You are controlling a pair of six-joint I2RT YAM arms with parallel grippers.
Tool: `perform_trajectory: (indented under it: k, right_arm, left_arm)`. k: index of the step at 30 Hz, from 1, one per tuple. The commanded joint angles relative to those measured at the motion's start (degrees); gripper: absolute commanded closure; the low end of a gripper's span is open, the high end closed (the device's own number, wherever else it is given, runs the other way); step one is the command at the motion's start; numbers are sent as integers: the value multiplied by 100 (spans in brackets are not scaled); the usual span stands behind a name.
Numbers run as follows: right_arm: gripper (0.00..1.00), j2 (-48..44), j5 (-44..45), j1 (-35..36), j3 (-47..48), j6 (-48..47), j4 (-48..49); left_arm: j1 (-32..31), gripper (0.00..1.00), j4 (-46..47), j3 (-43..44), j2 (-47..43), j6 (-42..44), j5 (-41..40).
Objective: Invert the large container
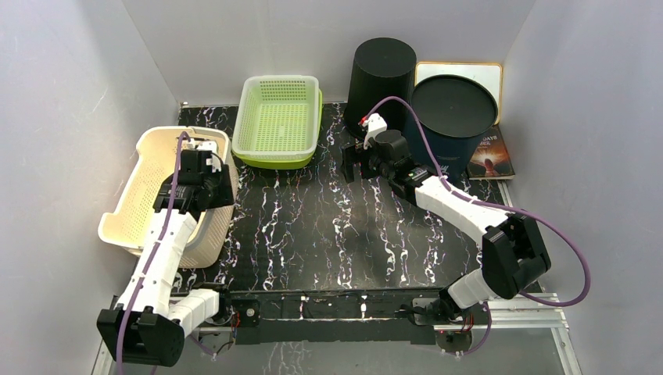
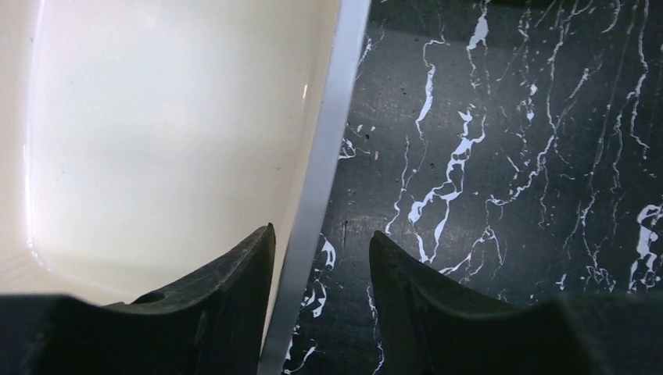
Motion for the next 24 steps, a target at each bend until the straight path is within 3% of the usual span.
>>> perform_trajectory:
  k: [1, 2, 3, 7, 10, 22, 23, 24]
  right_arm:
    - [2, -290, 73, -5, 188, 108, 287]
    - [2, -303, 102, -5, 168, 100, 301]
    - [2, -322, 120, -5, 146, 96, 316]
    - [2, -350, 131, -7, 99, 66, 352]
    - [2, -333, 115, -10, 85, 55, 374]
    - [2, -342, 116, -23, -3, 55, 487]
    - [2, -335, 100, -27, -11, 60, 488]
    - [2, -333, 90, -25, -18, 64, 496]
  left_arm:
    - [0, 64, 4, 45, 63, 77, 5]
    - [2, 75, 45, -32, 61, 55, -108]
    - [1, 78, 88, -121, 53, 37, -226]
    - [1, 79, 225, -357, 108, -18, -636]
    - [-7, 100, 270, -401, 164, -20, -533]
    - [-111, 100, 105, -204, -5, 21, -773]
    - [-112, 96, 71, -216, 86, 8, -801]
    - [-112, 87, 75, -223, 172, -23, -822]
